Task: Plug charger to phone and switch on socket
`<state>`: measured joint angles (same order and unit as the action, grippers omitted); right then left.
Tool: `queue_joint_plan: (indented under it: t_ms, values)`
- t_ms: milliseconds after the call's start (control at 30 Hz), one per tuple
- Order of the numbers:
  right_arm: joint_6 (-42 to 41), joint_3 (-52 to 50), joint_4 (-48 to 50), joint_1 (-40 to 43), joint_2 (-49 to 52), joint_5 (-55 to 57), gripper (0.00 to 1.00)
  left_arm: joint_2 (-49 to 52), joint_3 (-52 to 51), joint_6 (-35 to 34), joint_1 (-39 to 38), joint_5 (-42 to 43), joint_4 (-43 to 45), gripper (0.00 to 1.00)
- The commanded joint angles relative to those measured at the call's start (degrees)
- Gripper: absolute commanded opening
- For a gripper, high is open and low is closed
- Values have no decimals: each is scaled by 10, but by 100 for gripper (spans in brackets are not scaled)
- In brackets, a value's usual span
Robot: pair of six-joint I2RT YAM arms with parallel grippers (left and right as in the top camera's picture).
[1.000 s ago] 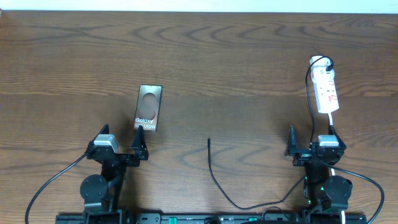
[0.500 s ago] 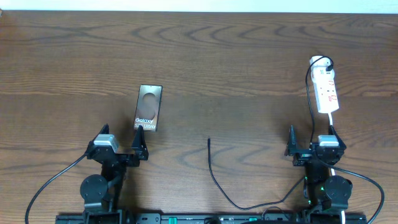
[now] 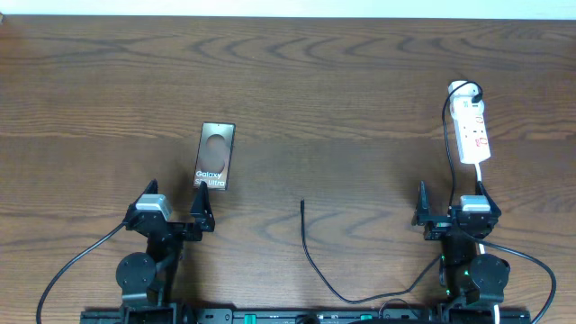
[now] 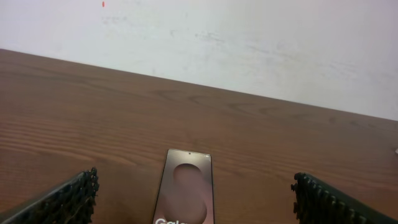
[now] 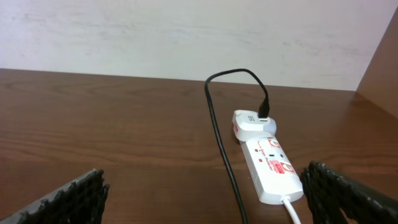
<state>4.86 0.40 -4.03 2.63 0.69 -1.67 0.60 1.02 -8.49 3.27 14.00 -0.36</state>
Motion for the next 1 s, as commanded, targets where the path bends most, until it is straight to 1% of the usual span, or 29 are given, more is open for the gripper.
queue_joint_plan:
  t_ms: [0,167,267,333,433,567,667,867,967]
  values:
    - [6,-1,-3,-2,-4,2,99,-4,-2,9,-2,5,-17,98]
    - [6,-1,-3,-2,-4,2,99,2,40,10,-2,-1,-18,98]
    - [6,-1,-3,-2,-4,2,99,33,86,13,-2,-19,-25,98]
    - [6,-1,-3,-2,-4,2,99,73,128,14,-2,-19,-27,98]
    - [6,-1,-3,-2,-4,2,99,160,211,15,-2,-19,-45,98]
    - [6,-1,-3,-2,-4,2,99,300,349,15,-2,-16,-99,98]
    - [6,-1,-3,-2,-4,2,99,409,470,14,-2,-16,-171,98]
    - [6,-1,-3,-2,-4,2,99,623,741,15,-2,-17,-412,98]
    - [6,-1,-3,-2,-4,2,99,723,852,37,-2,-16,-517,98]
